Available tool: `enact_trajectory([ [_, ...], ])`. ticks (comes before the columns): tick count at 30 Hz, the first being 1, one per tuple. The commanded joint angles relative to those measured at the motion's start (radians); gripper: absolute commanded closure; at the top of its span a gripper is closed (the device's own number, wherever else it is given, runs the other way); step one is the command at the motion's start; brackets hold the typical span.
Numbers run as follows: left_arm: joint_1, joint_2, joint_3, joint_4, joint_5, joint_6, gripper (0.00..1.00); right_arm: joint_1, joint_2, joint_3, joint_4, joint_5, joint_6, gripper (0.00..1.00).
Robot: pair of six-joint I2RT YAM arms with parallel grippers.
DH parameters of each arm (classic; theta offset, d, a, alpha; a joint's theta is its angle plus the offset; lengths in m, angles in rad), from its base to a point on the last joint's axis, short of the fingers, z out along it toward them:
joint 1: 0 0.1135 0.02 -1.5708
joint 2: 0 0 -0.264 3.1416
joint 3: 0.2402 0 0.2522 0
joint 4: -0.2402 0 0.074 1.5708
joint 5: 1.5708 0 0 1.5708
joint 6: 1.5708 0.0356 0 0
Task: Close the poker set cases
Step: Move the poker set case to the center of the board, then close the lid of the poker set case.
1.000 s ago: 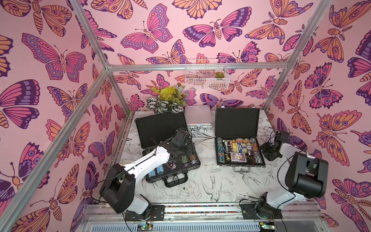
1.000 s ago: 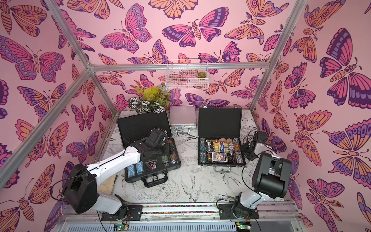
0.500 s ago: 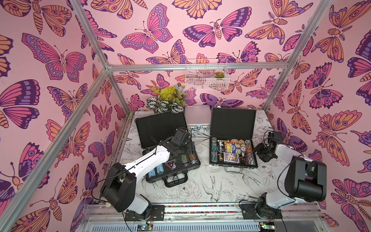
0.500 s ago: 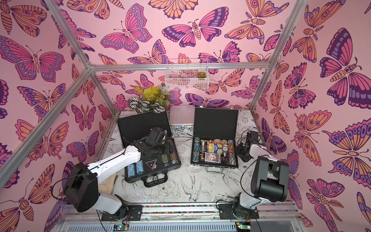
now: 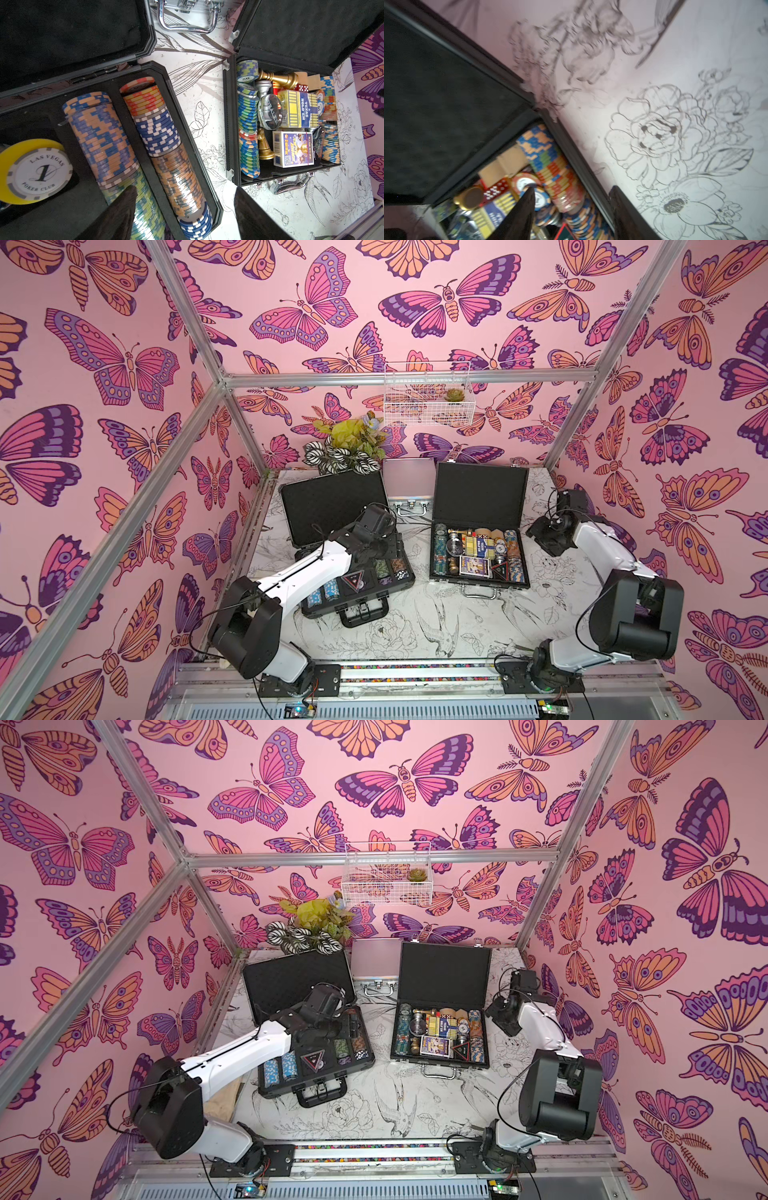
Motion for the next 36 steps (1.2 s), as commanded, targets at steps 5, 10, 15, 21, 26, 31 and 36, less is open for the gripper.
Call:
enact_trajectory([
  [5,0.009,0.024,0.015,-0.004,0.008,0.009,0.25,0.155,0.0,0.093,0.189,-0.047,0.208,0.41],
  [10,0.006,0.014,0.01,-0.012,0.002,0.002,0.25,0.281,0.107,0.191,0.379,0.043,0.403,0.43],
  [15,0.0,0.007,-0.01,-0.015,-0.003,-0.009,0.25,0.342,0.245,0.318,0.476,0.117,0.553,0.45],
  [21,-0.012,0.017,-0.007,-0.023,-0.006,-0.012,0.25,0.362,0.381,0.404,0.554,0.137,0.702,0.49],
  [26,-0.014,0.018,-0.01,-0.029,-0.011,-0.011,0.25,0.373,0.435,0.471,0.55,0.147,0.718,0.49],
  [31,-0.015,0.013,-0.016,-0.028,-0.03,-0.008,0.25,0.377,0.413,0.456,0.559,0.167,0.709,0.5],
  [36,-0.012,0.026,-0.005,-0.029,-0.028,-0.001,0.25,0.374,0.398,0.464,0.543,0.199,0.679,0.5],
])
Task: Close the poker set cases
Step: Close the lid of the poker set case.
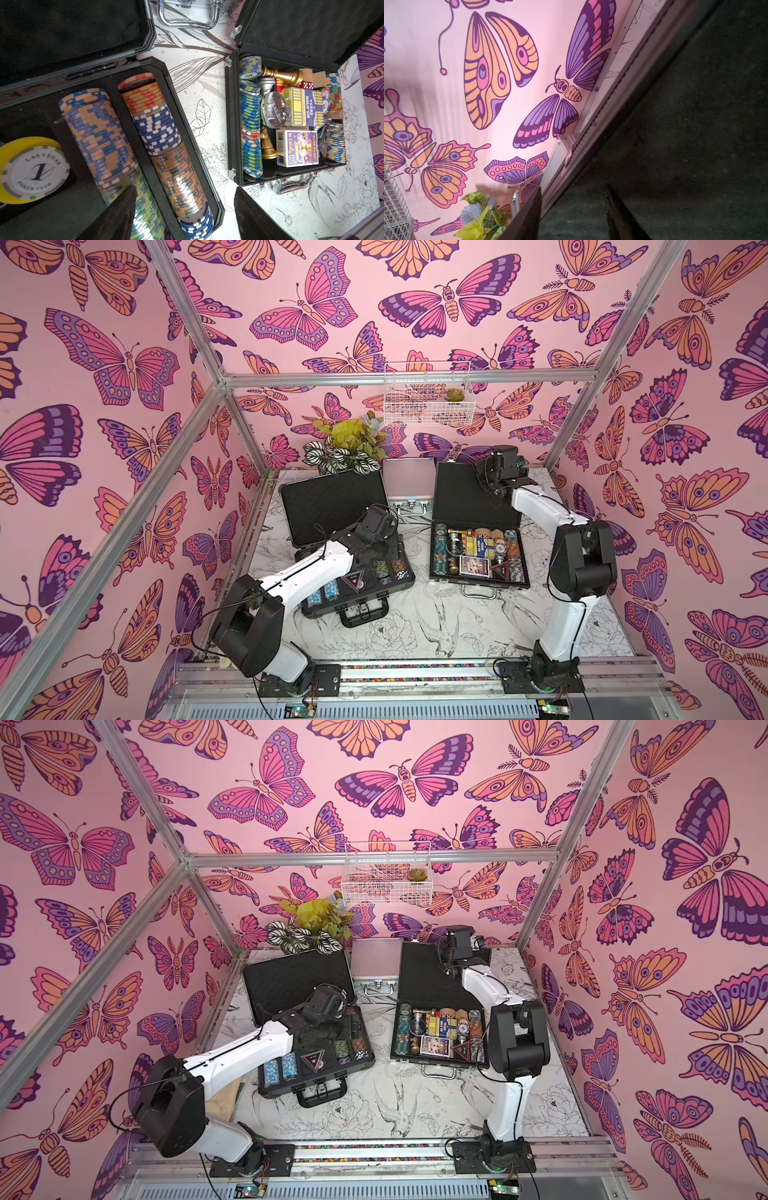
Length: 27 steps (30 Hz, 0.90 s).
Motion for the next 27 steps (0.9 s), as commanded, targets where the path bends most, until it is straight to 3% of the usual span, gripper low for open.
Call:
enact_trajectory([
  [1,0.0,0.016,-0.004,-0.026,-0.015,0.002,0.25,0.001,-0.027,0.037,-0.014,0.039,-0.025,0.5],
  [18,0.007,-0.015,-0.039,-0.026,-0.029,-0.01,0.25,-0.015,0.069,0.148,-0.032,-0.014,-0.029,0.64],
  [27,0.014,-0.027,-0.052,-0.025,-0.03,-0.012,0.25,-0.016,0.044,0.131,-0.016,-0.02,-0.041,0.81],
])
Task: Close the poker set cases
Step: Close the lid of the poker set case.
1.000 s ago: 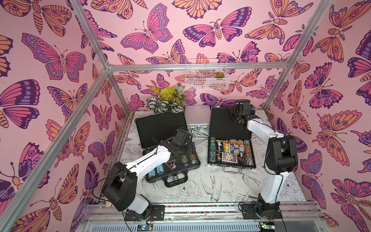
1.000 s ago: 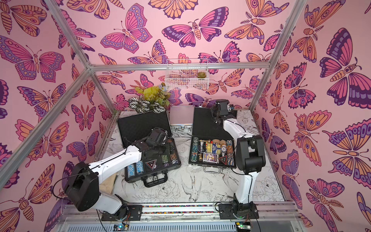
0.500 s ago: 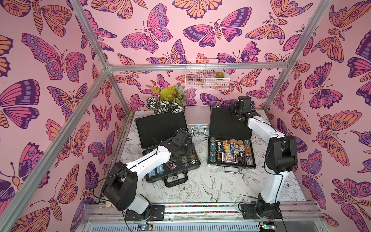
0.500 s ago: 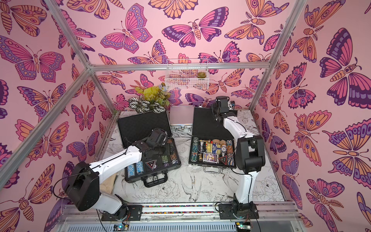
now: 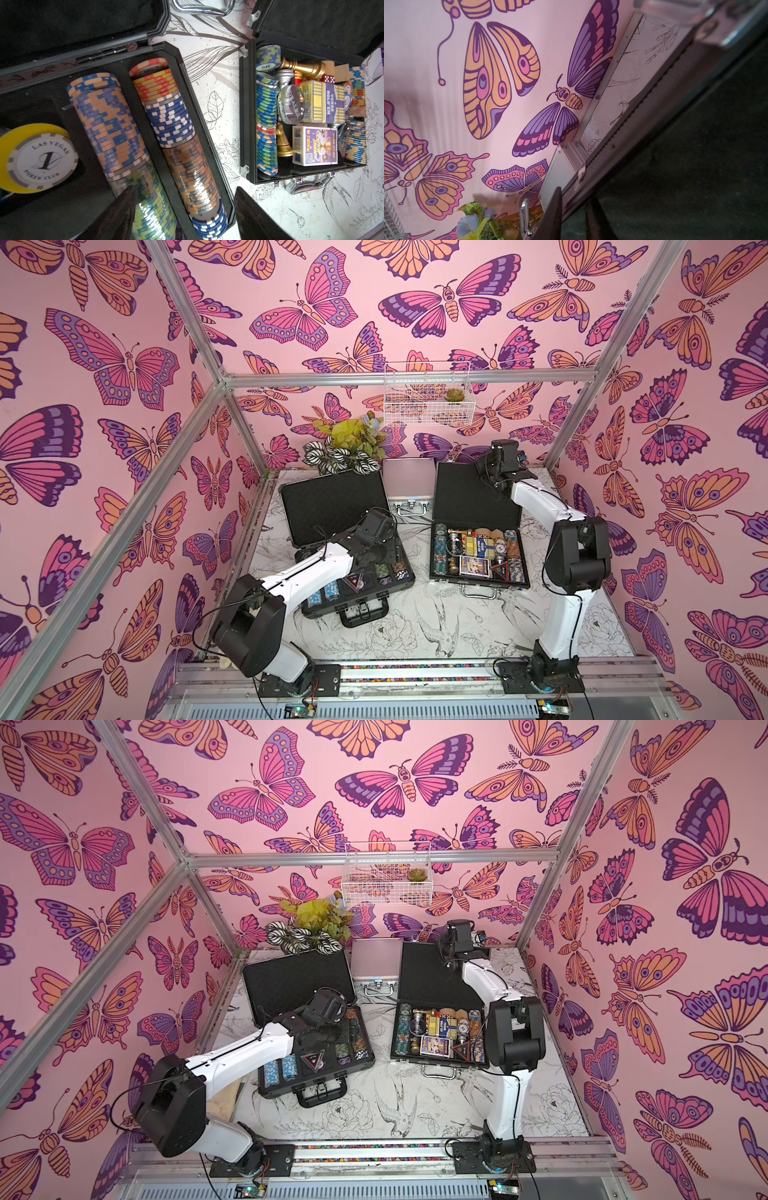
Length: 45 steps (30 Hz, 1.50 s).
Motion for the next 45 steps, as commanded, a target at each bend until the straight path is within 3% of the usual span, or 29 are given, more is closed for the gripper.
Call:
enact_trajectory([
  [1,0.008,-0.026,-0.019,-0.013,-0.012,-0.01,0.25,-0.001,-0.028,0.011,0.062,-0.015,-0.041,0.83],
  [7,0.01,-0.013,-0.016,-0.006,-0.005,-0.01,0.25,-0.002,-0.088,-0.028,0.072,-0.02,-0.092,0.92],
  [13,0.002,0.001,-0.005,-0.005,-0.003,-0.007,0.25,-0.003,-0.14,-0.08,0.082,-0.037,-0.129,0.92],
  [22,-0.032,0.063,0.058,-0.005,0.008,-0.01,0.25,-0.002,-0.28,-0.288,0.172,-0.063,-0.127,0.92],
  [45,-0.009,0.438,0.475,0.015,-0.045,-0.028,0.25,-0.001,-0.667,-0.717,0.189,-0.027,-0.152,0.86],
])
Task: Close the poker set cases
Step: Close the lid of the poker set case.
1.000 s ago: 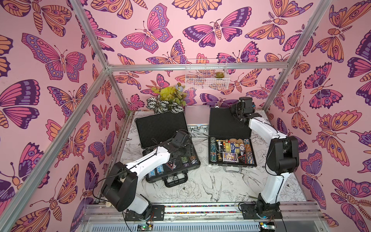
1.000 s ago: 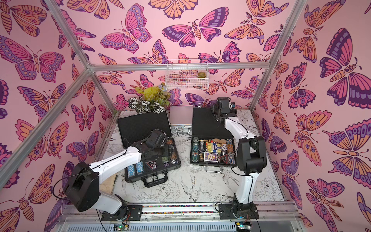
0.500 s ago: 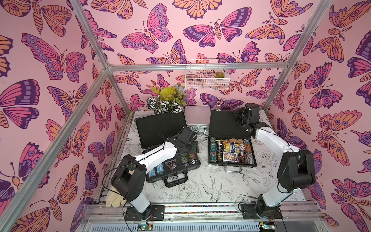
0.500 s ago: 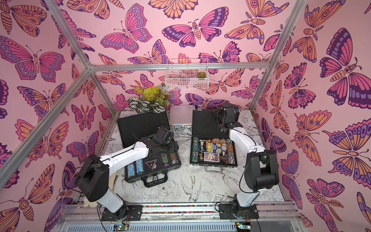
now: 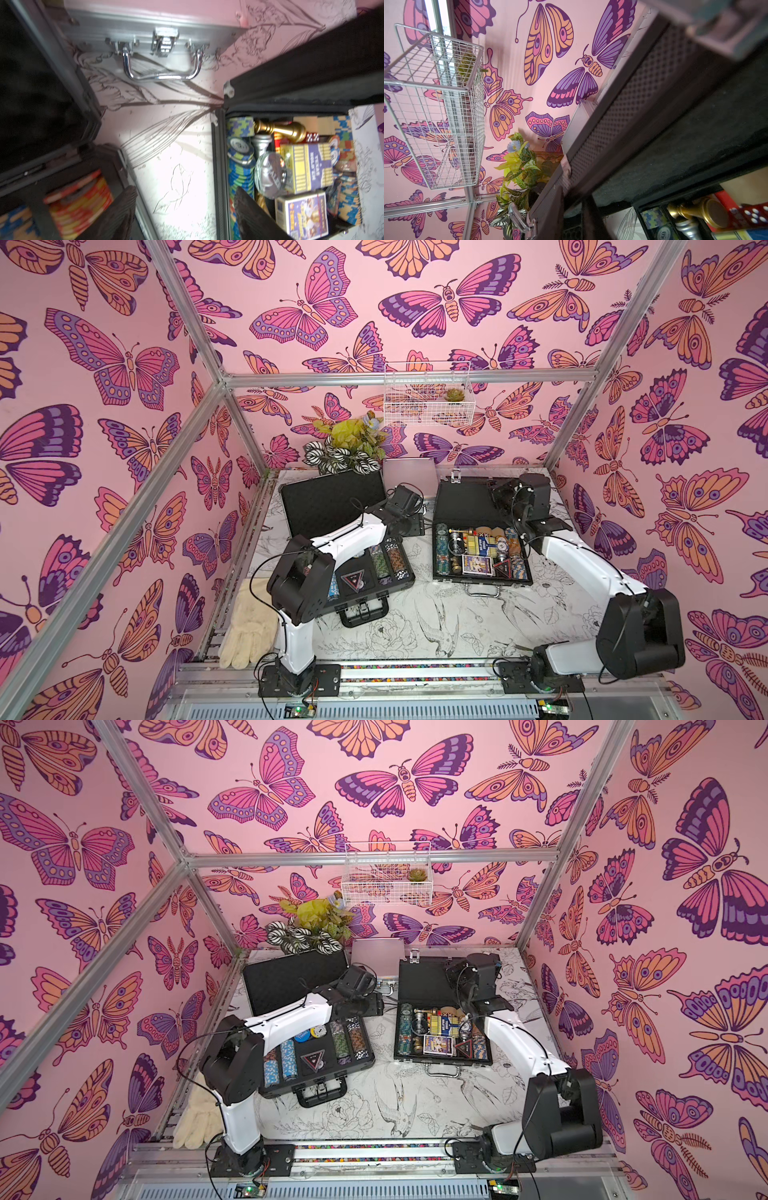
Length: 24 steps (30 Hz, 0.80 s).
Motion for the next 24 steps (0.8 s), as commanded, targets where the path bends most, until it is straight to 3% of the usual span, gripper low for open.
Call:
enact_trajectory([
  [1,0.017,0.038,0.04,-0.003,-0.009,-0.015,0.25,-0.01,-0.064,-0.045,-0.073,0.089,-0.119,0.86],
  [15,0.027,0.178,0.219,-0.003,0.01,-0.028,0.25,0.009,-0.202,-0.19,-0.109,0.075,-0.125,0.8],
  [24,0.018,0.187,0.23,-0.003,0.021,-0.026,0.25,0.012,-0.271,-0.244,-0.156,0.064,-0.148,0.69],
])
